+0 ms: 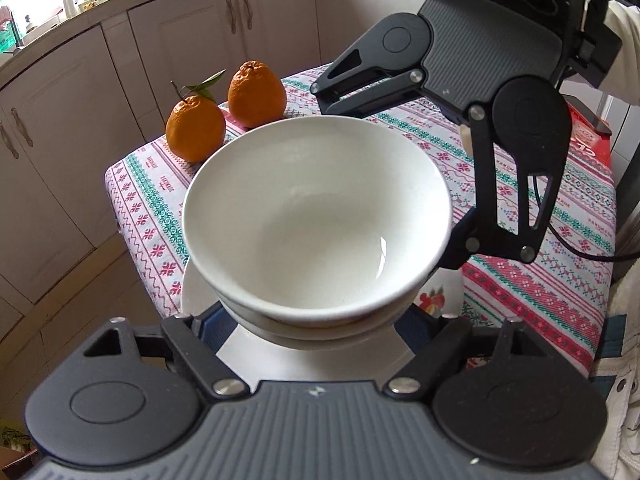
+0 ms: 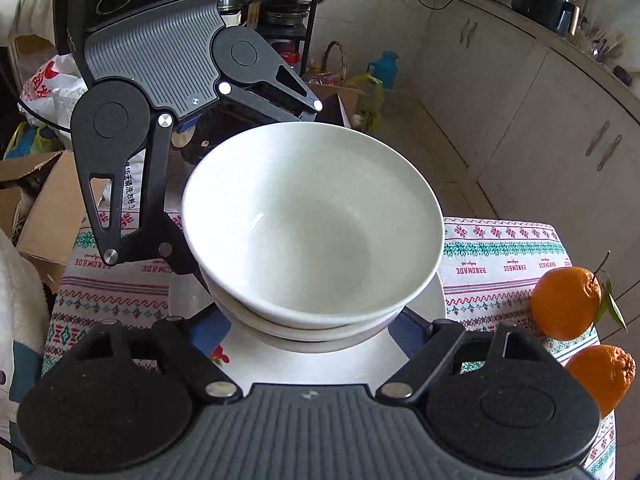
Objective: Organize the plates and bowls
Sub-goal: 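Carry the bowl stack with both grippers and lower it onto the plate stack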
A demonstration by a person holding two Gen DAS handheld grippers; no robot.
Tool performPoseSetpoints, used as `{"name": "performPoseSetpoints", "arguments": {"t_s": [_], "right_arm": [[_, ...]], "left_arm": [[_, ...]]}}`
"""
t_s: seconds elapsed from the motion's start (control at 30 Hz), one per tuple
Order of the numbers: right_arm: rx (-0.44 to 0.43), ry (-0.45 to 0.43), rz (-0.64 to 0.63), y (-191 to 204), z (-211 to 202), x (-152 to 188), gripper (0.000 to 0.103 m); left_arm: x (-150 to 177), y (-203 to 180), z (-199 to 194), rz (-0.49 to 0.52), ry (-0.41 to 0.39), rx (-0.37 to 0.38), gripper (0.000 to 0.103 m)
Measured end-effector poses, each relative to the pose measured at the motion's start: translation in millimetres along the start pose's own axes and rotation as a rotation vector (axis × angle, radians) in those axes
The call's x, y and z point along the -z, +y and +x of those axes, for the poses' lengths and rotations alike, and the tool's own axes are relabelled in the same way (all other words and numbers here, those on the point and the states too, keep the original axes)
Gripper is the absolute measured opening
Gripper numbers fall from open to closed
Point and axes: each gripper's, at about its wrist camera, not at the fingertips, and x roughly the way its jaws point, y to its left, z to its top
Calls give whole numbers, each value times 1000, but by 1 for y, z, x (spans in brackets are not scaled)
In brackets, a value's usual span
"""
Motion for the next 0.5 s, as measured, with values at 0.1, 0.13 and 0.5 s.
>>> {"name": "performPoseSetpoints", "arguments": {"t_s": [0.1,0.13,0.5], "right_arm": [[0,5,9,0,0,2,88],[-1,8,14,-1,1,3,88],[-17,4,69,-13,3,11,88]], "left_arm": [[-1,0,3,2,0,7,84],[-2,1,5,4,0,10,84],[-3,5,11,1,-13,19,84]]}}
